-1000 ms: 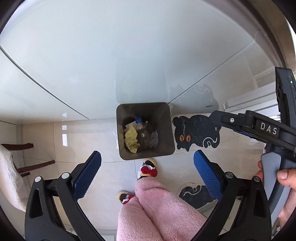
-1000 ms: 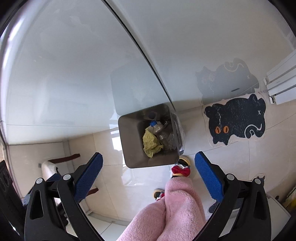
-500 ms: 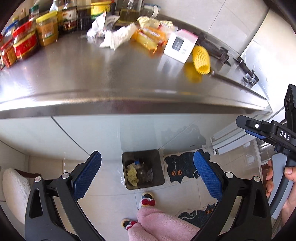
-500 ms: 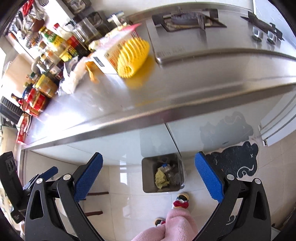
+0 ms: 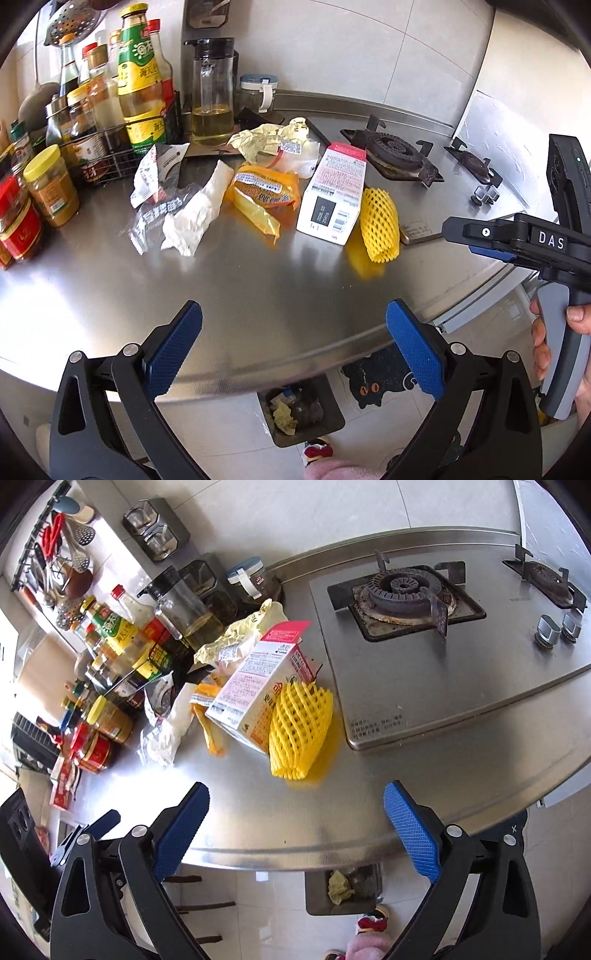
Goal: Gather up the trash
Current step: 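Raise both tools back toward the counter, then grasp the pink-and-white carton with the left tool while the right tool grasps the yellow foam net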
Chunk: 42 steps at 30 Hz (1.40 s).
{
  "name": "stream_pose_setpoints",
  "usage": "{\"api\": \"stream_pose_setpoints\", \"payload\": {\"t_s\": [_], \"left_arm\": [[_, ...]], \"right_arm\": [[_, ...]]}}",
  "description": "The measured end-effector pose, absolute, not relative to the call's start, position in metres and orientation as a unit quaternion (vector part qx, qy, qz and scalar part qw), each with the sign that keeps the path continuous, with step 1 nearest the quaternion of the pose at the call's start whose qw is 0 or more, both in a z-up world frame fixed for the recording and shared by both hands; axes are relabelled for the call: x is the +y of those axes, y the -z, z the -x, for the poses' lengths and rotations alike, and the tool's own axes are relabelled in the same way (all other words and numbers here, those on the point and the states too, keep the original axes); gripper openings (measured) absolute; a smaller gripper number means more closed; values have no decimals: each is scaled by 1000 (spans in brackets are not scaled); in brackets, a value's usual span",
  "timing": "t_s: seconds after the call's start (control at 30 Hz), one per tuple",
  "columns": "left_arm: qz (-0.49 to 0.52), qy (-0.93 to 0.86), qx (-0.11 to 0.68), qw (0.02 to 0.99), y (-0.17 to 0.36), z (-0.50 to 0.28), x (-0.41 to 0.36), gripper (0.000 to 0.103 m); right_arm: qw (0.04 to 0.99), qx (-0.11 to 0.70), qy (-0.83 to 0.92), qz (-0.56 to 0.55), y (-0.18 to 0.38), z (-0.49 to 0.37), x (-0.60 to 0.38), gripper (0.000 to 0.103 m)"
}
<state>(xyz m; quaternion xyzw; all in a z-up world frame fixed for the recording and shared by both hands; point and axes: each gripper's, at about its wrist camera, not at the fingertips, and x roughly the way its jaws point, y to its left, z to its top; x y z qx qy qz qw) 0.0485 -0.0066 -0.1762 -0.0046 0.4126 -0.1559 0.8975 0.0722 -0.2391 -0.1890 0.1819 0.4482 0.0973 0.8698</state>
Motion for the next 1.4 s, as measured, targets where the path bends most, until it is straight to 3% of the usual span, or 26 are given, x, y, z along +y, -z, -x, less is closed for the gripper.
{"api": "stream_pose_setpoints", "payload": {"t_s": [0.17, 0.43, 0.57, 0.7, 0.9, 0.97, 1.07, 1.1, 1.17, 1.23, 1.4], "left_arm": [[-21, 189, 408, 893, 180, -84, -28, 95], [-41, 222, 412, 883, 192, -128, -52, 94], [-48, 232, 420, 876, 201, -143, -58, 93], [-44, 238, 430, 870, 211, -156, -59, 85], [-47, 250, 435, 864, 217, -165, -64, 85], [-54, 249, 434, 864, 218, -168, -66, 84], [-50, 256, 439, 860, 221, -172, -65, 69], [-51, 257, 438, 860, 221, -172, -65, 60], [-55, 253, 436, 862, 221, -172, -66, 58], [-55, 254, 435, 862, 221, -172, -65, 58], [-64, 247, 418, 872, 213, -162, -64, 57]], "right_arm": [[858, 464, -96, -199, 196, -106, -241, 76], [838, 486, -108, -222, 216, -139, -241, 74], [830, 495, -118, -226, 222, -150, -239, 69], [824, 507, -119, -222, 230, -157, -236, 65], [816, 516, -123, -231, 238, -164, -238, 60], [811, 519, -126, -238, 241, -167, -238, 54], [810, 520, -129, -237, 241, -170, -235, 39], [810, 521, -129, -235, 242, -171, -234, 35], [810, 522, -131, -235, 242, -172, -234, 22], [811, 520, -133, -234, 241, -172, -235, 16], [813, 514, -138, -235, 237, -168, -235, 13]]}}
